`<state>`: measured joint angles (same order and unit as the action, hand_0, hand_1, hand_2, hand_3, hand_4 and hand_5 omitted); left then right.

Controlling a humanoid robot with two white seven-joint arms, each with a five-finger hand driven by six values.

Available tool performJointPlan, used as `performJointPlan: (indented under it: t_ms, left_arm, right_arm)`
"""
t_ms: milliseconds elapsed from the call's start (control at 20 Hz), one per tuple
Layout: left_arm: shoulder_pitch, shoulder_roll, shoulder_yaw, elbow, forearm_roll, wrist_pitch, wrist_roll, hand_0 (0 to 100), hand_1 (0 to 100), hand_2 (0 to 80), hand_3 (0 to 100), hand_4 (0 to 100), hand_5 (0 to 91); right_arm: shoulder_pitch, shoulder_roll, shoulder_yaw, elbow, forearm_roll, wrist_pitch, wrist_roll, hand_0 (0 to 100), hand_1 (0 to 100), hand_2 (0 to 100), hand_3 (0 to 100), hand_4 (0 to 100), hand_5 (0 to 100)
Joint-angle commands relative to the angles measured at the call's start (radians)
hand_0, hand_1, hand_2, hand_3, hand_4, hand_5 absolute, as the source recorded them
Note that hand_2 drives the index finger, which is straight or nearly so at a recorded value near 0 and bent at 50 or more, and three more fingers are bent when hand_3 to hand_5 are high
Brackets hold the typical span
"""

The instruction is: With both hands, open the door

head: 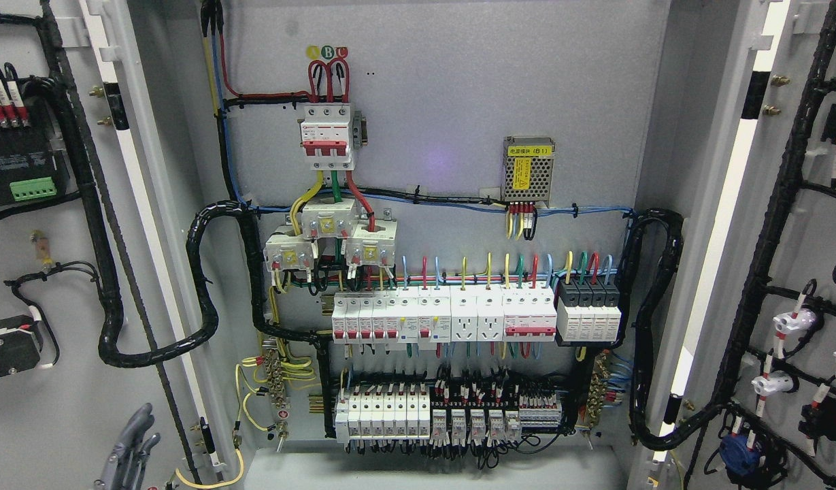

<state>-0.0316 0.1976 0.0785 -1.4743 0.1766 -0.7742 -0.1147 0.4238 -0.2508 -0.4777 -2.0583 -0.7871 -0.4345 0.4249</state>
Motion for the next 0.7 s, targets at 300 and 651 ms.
performJointPlan:
  t_ms: [300, 651]
  left_arm:
    - [0.154, -0.24, -0.223, -0.083, -0.178, -0.879, -0.008, 12, 56, 0.0, 0, 0, 0.0]
    - [0.2, -0.267, -0.188, 0.383, -0.253, -0.887, -0.008, 12, 56, 0.0, 0, 0, 0.0]
  right_arm:
    - [0.066, -0.114, 0.375, 0.03, 0.014, -0.018, 0.002, 6, 14, 0, 0, 0, 0]
    - [0.066, -0.108, 0.611, 0.34, 0.134, -0.018, 0.003, 6, 14, 0, 0, 0, 0]
